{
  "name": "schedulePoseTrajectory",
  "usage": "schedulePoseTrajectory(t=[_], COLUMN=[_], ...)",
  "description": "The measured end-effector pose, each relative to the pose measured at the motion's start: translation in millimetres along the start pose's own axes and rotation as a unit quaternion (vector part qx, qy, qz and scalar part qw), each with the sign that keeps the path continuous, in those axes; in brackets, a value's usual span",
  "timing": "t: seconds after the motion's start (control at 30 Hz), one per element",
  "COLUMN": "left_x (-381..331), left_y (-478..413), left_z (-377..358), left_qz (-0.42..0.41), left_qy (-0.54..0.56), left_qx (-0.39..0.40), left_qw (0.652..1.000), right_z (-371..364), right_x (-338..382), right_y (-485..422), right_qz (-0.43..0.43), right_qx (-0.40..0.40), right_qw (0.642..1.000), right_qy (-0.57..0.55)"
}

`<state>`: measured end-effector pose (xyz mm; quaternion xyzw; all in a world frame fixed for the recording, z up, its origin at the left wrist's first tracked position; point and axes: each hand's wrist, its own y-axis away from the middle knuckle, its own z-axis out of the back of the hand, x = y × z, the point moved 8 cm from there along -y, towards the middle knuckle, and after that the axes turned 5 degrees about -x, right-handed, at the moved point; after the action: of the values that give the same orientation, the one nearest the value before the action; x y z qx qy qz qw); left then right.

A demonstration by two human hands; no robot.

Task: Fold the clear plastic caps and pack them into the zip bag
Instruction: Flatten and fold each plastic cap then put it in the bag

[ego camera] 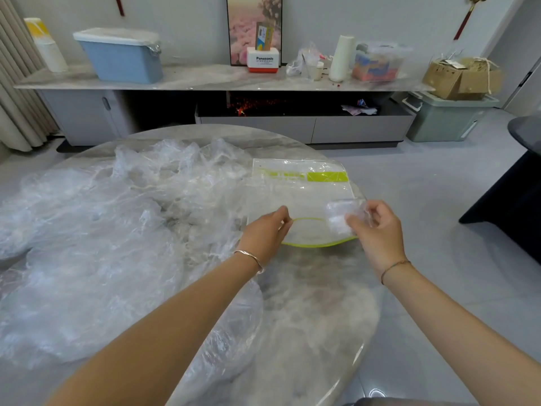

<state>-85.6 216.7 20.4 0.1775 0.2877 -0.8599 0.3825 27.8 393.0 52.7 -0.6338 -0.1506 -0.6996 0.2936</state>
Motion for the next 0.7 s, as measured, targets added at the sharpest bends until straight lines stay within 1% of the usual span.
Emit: schedulePoseTrajectory(t=[0.07, 0.13, 0.2, 0.3, 0.37, 0.4, 0.47, 0.5, 0.53, 0.57, 0.63, 0.67, 0.7], left_x=[-14.0, -27.2, -39.7, -54.4, -60.7, -61.8, -61.1, -59.2, -57.0, -54.6, -51.6, -50.1, -49.0], left_y=[-3.9, -9.4, -15.1, -19.2, -17.5, -16.3, -13.1, -11.5, -10.1, -8.8, -5.5, -3.8, -2.2], left_z=[12.1, 22.1, 29.2, 33.6, 35.6, 36.0, 37.4, 38.0, 38.1, 37.3, 34.0, 32.4, 32.1], left_qz=[-0.019, -0.031, -0.042, -0.049, -0.053, -0.052, -0.045, -0.038, -0.031, -0.024, -0.021, -0.020, -0.016], left_qy=[0.017, 0.050, 0.075, 0.077, 0.081, 0.084, 0.094, 0.100, 0.103, 0.102, 0.099, 0.102, 0.108], left_qx=[-0.054, -0.084, -0.098, -0.096, -0.094, -0.094, -0.094, -0.094, -0.094, -0.088, -0.071, -0.062, -0.057], left_qw=[0.998, 0.995, 0.992, 0.991, 0.991, 0.991, 0.990, 0.990, 0.990, 0.991, 0.992, 0.993, 0.992], right_z=[6.2, 6.5, 3.6, -6.2, -12.9, -17.2, -23.1, -23.3, -21.7, -21.0, -23.5, -28.1, -34.5], right_x=[36.3, 63.5, 76.5, 77.1, 67.2, 57.2, 33.9, 25.6, 25.5, 30.8, 43.5, 42.9, 35.5], right_y=[7.3, 20.1, 31.4, 40.1, 38.9, 35.0, 25.7, 23.8, 24.8, 28.0, 38.6, 43.2, 46.6], right_qz=[0.147, 0.275, 0.361, 0.437, 0.450, 0.429, 0.344, 0.311, 0.308, 0.334, 0.413, 0.437, 0.443], right_qx=[-0.017, -0.009, 0.002, 0.018, 0.043, 0.063, 0.113, 0.127, 0.120, 0.109, 0.089, 0.098, 0.114], right_qw=[0.988, 0.956, 0.920, 0.868, 0.845, 0.843, 0.855, 0.862, 0.866, 0.859, 0.821, 0.799, 0.785], right_qy=[0.048, 0.097, 0.156, 0.235, 0.285, 0.318, 0.372, 0.379, 0.375, 0.372, 0.384, 0.401, 0.418])
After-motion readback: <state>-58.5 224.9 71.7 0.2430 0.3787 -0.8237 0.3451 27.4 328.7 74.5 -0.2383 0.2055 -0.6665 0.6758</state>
